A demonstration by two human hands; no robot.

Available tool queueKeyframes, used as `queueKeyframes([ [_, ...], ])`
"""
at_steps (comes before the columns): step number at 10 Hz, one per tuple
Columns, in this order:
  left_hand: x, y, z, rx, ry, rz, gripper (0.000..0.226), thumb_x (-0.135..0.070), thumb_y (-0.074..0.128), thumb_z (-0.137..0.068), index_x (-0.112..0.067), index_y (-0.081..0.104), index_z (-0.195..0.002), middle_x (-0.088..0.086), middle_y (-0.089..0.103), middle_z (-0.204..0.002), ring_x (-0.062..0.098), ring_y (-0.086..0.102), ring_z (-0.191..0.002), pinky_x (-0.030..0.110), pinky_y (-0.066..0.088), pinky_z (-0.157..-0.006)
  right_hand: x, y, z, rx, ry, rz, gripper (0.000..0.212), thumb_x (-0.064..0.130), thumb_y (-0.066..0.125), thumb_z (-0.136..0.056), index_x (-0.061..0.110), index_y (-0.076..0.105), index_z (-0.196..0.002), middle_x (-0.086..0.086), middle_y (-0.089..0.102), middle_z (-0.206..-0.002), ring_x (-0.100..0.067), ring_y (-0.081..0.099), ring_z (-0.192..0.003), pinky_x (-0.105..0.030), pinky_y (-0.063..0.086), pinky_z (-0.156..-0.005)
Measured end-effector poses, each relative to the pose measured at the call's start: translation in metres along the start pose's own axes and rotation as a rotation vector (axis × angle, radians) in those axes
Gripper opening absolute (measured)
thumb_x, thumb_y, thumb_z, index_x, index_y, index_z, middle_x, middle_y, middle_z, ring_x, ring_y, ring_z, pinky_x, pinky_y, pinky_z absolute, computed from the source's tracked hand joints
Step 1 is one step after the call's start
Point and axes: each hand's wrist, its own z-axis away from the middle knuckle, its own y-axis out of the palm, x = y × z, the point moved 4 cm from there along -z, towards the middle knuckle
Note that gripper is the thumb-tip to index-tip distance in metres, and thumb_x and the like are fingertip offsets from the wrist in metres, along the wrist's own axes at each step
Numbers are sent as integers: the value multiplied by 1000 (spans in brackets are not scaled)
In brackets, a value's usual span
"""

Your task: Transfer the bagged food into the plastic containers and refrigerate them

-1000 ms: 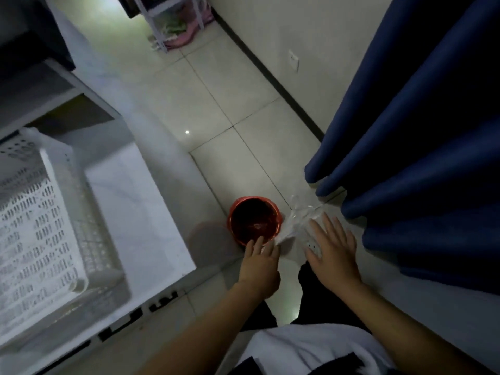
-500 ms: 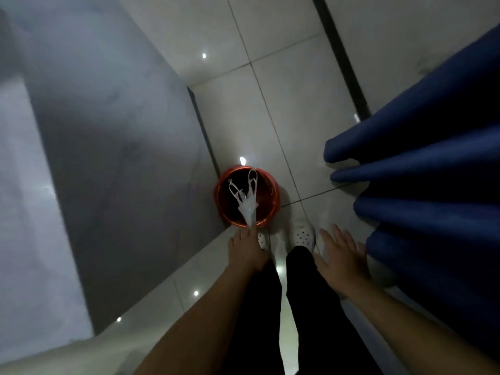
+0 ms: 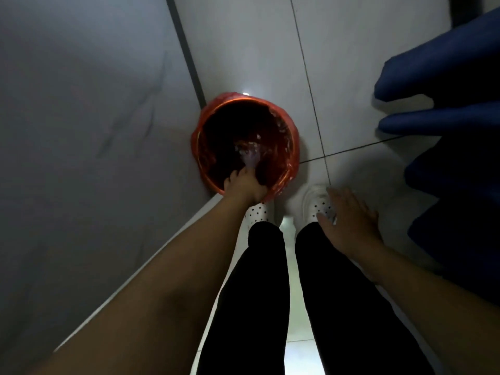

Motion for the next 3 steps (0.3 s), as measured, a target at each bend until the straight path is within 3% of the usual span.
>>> queueKeyframes([
  [1, -3, 6, -23, 3, -13, -26, 84, -45, 56, -89, -38, 7, -157, 9, 13, -166, 38, 13, -149, 52, 14, -120, -5, 2, -25, -24, 5, 33, 67, 53, 41, -97, 36, 14, -156, -3, 6, -167, -27, 15, -150, -53, 16, -117],
  [2, -12, 7, -15, -29, -32, -28, 84, -55, 50, -91, -37, 3, -158, 12, 3, -168, 37, 5, -152, 52, 8, -120, -8, -13, -28, -39, -5, 58, 67, 54, 41, -96, 36, 14, -155, -2, 5, -167, -28, 13, -150, -55, 17, -116],
  [3, -29, -5, 38, -70, 7, -4, 82, -61, 47, -93, -35, 6, -159, 10, 8, -167, 37, 7, -152, 51, 9, -122, -4, -47, 5, -61, -22, 104, 69, 58, 38, -97, 38, 9, -156, 1, 1, -167, -27, 10, -151, -53, 17, -117],
])
